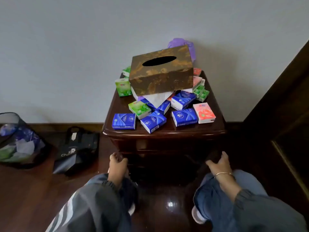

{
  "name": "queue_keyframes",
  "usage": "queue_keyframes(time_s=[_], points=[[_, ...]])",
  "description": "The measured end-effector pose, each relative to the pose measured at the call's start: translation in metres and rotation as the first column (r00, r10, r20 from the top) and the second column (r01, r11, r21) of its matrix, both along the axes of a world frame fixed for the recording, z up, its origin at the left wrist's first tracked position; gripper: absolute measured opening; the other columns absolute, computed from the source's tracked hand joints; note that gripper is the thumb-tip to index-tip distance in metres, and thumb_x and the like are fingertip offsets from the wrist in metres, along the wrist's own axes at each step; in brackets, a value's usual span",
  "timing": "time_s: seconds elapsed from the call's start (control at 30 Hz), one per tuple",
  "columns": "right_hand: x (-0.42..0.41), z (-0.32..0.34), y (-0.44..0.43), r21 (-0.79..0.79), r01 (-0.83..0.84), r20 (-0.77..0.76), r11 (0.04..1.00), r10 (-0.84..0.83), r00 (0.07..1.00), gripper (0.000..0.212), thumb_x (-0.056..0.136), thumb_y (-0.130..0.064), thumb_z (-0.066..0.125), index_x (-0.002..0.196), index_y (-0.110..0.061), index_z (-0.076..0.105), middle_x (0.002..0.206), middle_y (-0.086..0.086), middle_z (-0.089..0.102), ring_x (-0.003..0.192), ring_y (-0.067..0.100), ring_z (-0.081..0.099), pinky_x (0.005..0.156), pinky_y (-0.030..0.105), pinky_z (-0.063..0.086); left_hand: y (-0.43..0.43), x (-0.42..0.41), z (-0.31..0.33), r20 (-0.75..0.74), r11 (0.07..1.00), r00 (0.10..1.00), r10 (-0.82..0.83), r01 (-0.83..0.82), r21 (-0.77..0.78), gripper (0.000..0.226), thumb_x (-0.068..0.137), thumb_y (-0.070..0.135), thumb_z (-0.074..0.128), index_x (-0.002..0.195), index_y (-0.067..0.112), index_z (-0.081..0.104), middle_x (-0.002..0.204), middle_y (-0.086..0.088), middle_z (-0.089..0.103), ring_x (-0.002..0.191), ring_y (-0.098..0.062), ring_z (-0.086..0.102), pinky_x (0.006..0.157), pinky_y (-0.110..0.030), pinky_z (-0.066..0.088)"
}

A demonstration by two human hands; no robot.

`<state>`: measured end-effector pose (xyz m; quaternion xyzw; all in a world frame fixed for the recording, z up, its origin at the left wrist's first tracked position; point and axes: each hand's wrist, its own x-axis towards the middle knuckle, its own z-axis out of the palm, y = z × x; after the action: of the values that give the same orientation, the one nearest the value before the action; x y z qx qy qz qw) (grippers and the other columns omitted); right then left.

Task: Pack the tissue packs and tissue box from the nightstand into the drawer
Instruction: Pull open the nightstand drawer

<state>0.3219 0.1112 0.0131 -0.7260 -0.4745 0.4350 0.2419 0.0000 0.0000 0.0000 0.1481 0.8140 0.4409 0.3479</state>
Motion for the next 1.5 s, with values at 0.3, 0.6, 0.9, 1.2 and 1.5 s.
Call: queue_keyframes(time_s=[0.3, 0.6, 0.9, 1.2, 1.5], points=[[-0.023, -0.035, 0.028, -0.171, 0.052, -0.149, 0.984, -0.078, 0.986, 0.072, 0.081, 0.005, 0.062, 0.144, -0.004, 0.028, 0.142, 0.018, 0.043, 0.128, 0.034, 0.044, 0.100, 0.034, 0.036, 0.025, -0.019, -0.041, 0.108, 0.994, 0.991, -0.079, 0.070, 0.084, 0.054, 0.076, -0.008, 0.057, 0.104, 0.037, 0.048, 0.120, -0.015, 0.057, 0.092, -0.018, 0.060, 0.065, -0.025, 0.050], [-0.010, -0.040, 0.032, -0.131, 0.058, -0.110, 0.990, -0.073, 0.991, 0.064, 0.073, 0.022, 0.044, 0.132, -0.002, 0.046, 0.117, 0.016, 0.057, 0.116, 0.034, 0.051, 0.078, 0.026, 0.040, 0.013, -0.034, -0.049, 0.008, 0.980, 0.981, -0.196, 0.196, -0.024, 0.044, 0.092, 0.000, 0.045, 0.116, 0.036, 0.043, 0.127, -0.009, 0.049, 0.098, -0.022, 0.059, 0.093, -0.048, 0.049], [0.027, -0.045, 0.019, -0.205, -0.050, -0.028, 0.978, 0.045, 0.999, 0.048, 0.073, 0.013, 0.054, 0.119, 0.003, 0.054, 0.110, 0.020, 0.060, 0.106, 0.037, 0.055, 0.083, 0.038, 0.042, -0.024, -0.043, -0.033, 0.074, 0.950, 0.954, -0.291, 0.297, -0.095, 0.045, 0.076, -0.017, 0.044, 0.104, 0.019, 0.049, 0.102, -0.008, 0.058, 0.103, -0.026, 0.053, 0.078, -0.028, 0.044], [-0.010, -0.030, -0.039, 0.045, -0.567, 0.625, 0.822, 0.420, 0.658, 0.082, 0.081, -0.016, 0.059, 0.150, -0.018, 0.014, 0.158, 0.005, 0.014, 0.147, 0.023, 0.009, 0.116, 0.044, 0.018, -0.032, 0.034, -0.012, -0.672, 0.827, 0.501, -0.546, 0.454, -0.333, 0.080, 0.071, 0.005, 0.056, 0.147, 0.013, 0.035, 0.155, -0.008, 0.032, 0.142, -0.027, 0.029, 0.112, -0.040, 0.030], [-0.025, -0.027, -0.039, -0.216, -0.697, 0.649, 0.684, 0.634, 0.421, 0.087, 0.081, -0.027, 0.058, 0.150, -0.027, 0.006, 0.158, -0.004, 0.008, 0.147, 0.018, 0.003, 0.116, 0.051, 0.008, -0.008, 0.057, -0.014, -0.457, 0.542, 0.296, -0.839, 0.541, -0.644, 0.083, 0.081, 0.026, 0.055, 0.153, 0.025, 0.014, 0.158, 0.000, 0.021, 0.148, -0.022, 0.011, 0.117, -0.045, 0.018]])
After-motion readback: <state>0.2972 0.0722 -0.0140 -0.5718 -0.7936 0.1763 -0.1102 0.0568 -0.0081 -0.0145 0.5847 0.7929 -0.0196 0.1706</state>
